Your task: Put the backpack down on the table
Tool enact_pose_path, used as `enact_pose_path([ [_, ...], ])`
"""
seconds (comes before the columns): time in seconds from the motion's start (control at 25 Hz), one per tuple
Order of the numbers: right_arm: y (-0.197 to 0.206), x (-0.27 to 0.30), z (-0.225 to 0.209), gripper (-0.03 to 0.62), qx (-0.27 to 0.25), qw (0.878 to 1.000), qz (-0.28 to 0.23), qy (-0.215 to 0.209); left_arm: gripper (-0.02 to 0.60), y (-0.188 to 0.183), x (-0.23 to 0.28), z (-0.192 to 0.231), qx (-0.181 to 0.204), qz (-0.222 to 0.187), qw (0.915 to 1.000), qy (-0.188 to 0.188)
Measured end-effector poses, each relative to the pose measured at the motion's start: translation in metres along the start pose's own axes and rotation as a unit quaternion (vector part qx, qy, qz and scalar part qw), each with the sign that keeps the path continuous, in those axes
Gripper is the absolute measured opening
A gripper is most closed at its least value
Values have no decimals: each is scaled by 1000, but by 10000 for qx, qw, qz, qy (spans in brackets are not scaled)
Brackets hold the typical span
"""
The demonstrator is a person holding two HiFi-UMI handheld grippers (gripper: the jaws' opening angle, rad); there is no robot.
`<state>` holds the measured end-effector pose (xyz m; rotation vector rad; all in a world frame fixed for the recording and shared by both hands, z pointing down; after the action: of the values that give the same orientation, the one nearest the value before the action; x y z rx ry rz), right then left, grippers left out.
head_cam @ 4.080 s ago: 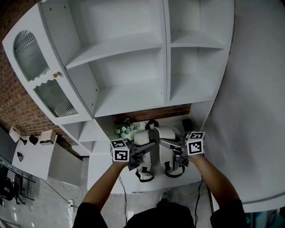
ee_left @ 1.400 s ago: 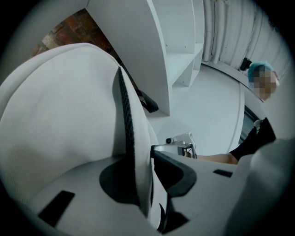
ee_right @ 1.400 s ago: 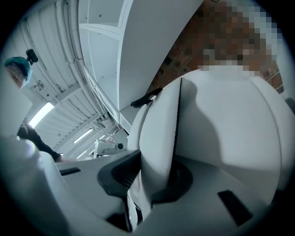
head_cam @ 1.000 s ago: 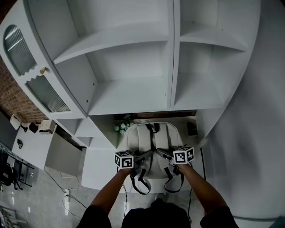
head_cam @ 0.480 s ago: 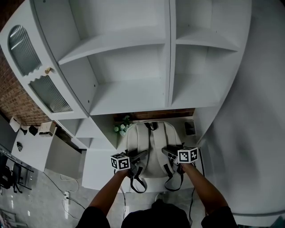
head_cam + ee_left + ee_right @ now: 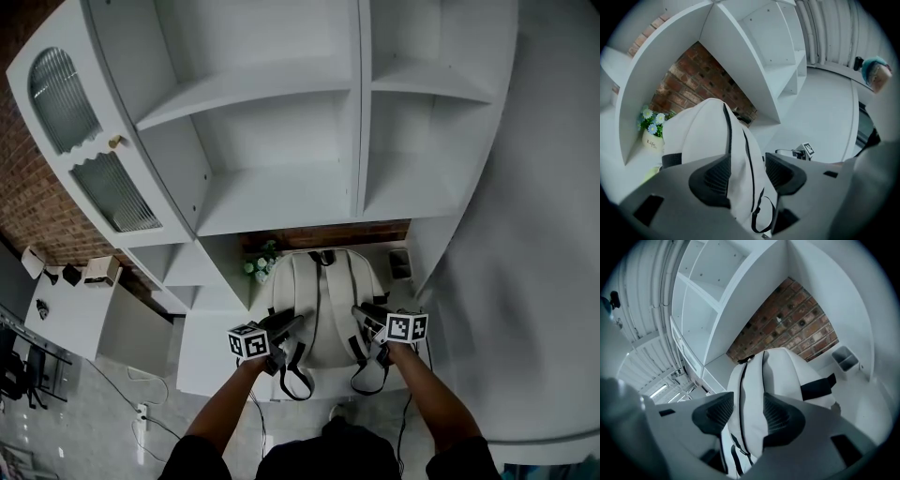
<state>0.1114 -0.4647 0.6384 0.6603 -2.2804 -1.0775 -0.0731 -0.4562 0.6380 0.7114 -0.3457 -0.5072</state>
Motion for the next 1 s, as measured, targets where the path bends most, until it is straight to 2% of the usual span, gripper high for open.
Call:
enact_pose_path([
  [0.12, -10, -12, 11, 207, -135, 9998, -167, 5, 227, 4, -6, -7, 12, 27, 9999, 107],
  [0.2, -18, -19, 22, 207, -429, 9989, -209, 41, 227, 2, -11, -17, -38, -31, 9999, 162],
  [0.28, -23, -24, 35, 207, -789, 9966, -188, 126, 227, -5, -16, -28, -91, -107, 9998, 129],
  [0.44, -27, -31, 70, 206, -1163, 9928, -232, 196, 223, -17, -29, -59, 109, -191, 9998, -29],
  [0.52, -26, -34, 87, 195, -1210, 9919, -284, 264, 146, -12, -36, -69, 356, -254, 9989, -192],
  [0.6, -21, -37, 103, 156, -1223, 9914, -320, 341, 84, -2, -45, -81, 638, -317, 9970, -294],
  [0.84, 16, -45, 156, 41, -1316, 9897, -334, 464, 28, 24, -73, -131, 1007, -395, 9937, -298],
  [1.0, 43, -49, 199, 23, -1530, 9870, -239, 423, 17, 39, -92, -163, 1059, -452, 9930, -251],
])
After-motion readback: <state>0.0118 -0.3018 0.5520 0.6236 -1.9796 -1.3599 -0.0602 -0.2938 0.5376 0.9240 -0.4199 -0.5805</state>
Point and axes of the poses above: the fingertips, and each gripper's own axes: x forward along the fingers, z to its left, y out of its underside, the point moved 1 cm from there along -x, backward along the fingers, and after that the axes turned 10 degrees about -x, right-handed, at the moved point
